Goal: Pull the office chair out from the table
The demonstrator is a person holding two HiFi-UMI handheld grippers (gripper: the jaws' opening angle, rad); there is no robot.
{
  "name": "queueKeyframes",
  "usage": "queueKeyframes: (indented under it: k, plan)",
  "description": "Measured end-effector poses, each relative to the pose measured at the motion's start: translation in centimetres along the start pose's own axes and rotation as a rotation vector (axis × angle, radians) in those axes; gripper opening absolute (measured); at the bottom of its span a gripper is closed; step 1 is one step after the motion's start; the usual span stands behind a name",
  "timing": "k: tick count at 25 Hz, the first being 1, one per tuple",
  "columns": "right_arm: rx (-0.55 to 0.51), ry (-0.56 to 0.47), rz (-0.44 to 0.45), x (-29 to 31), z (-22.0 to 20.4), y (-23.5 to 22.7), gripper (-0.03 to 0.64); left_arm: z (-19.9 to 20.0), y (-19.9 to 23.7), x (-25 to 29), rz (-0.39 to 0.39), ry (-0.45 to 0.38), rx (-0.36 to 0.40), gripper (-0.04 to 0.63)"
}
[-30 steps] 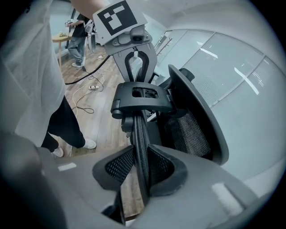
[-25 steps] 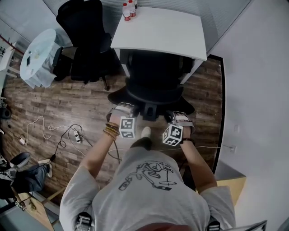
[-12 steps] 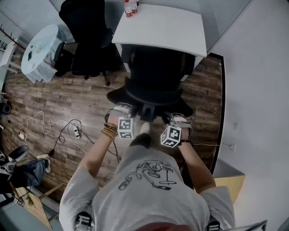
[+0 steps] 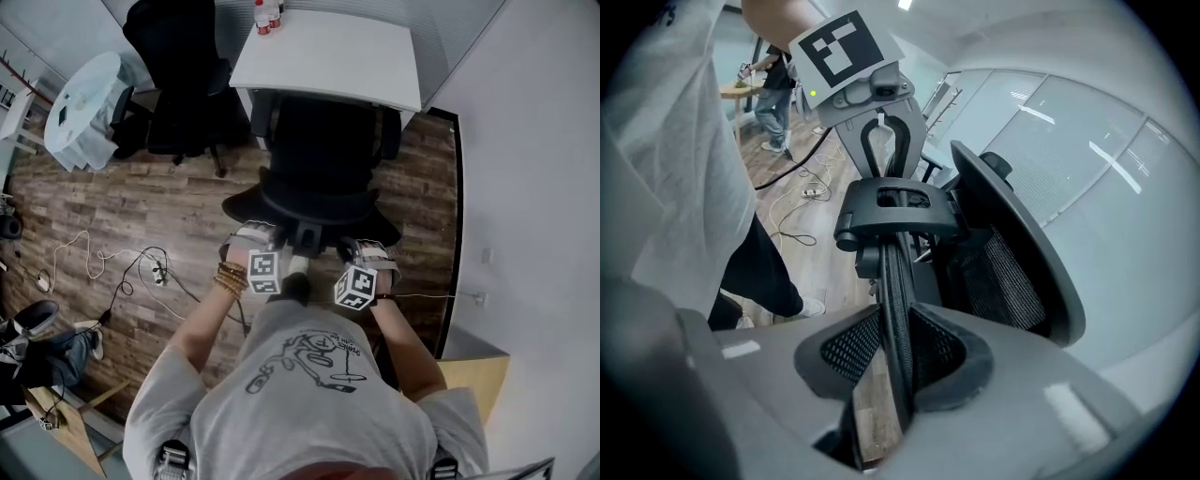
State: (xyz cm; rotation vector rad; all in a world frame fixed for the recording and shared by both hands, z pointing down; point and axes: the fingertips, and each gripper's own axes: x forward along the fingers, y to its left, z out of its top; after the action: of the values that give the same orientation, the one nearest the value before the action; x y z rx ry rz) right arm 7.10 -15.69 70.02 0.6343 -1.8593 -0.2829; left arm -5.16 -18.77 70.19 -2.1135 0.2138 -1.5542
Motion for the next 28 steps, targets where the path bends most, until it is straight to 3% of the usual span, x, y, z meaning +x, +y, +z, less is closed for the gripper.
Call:
queueKeyframes:
  k: [18,28]
  plan:
    - [-0.02,0.011,-0.047,-5.8,-3.4,7.9,0.112,5.3,-8.8,-3.4,0.034,-0.011,-0.027,0.092]
    - [-0.034,0.018,-0.037,-9.9,-5.0,13.8,0.11,8.2,-15.1,-6.0,0.007,-0.001,-0.021,0.091]
